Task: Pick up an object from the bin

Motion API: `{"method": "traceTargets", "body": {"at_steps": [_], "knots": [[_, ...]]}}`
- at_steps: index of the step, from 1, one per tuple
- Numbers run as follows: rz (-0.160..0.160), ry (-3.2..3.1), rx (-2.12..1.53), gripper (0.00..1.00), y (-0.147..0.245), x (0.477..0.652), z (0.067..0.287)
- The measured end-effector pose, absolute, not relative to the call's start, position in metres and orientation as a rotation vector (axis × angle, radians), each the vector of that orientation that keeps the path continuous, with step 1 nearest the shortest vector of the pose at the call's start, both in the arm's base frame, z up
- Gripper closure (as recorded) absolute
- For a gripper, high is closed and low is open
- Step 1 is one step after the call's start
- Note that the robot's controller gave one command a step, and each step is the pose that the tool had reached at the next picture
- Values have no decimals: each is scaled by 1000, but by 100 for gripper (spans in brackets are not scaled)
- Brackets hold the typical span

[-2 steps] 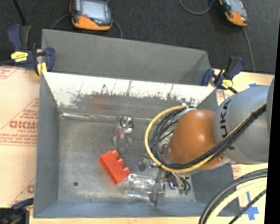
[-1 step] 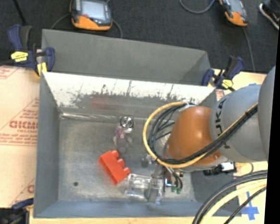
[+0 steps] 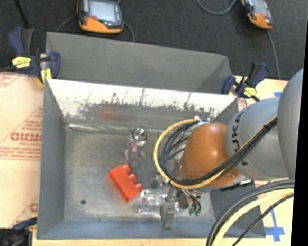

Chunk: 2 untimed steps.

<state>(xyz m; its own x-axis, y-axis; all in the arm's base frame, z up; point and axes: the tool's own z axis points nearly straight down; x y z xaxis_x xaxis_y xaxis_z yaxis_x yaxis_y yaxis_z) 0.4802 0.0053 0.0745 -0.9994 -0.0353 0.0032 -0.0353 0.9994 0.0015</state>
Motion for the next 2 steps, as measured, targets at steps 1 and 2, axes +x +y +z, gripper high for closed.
{"method": "traceTargets", "body": {"at_steps": [1,2], "knots": [[-3,-3136,57,0,5,481,77],[-2,-3129,58,100,5,479,77]]}}
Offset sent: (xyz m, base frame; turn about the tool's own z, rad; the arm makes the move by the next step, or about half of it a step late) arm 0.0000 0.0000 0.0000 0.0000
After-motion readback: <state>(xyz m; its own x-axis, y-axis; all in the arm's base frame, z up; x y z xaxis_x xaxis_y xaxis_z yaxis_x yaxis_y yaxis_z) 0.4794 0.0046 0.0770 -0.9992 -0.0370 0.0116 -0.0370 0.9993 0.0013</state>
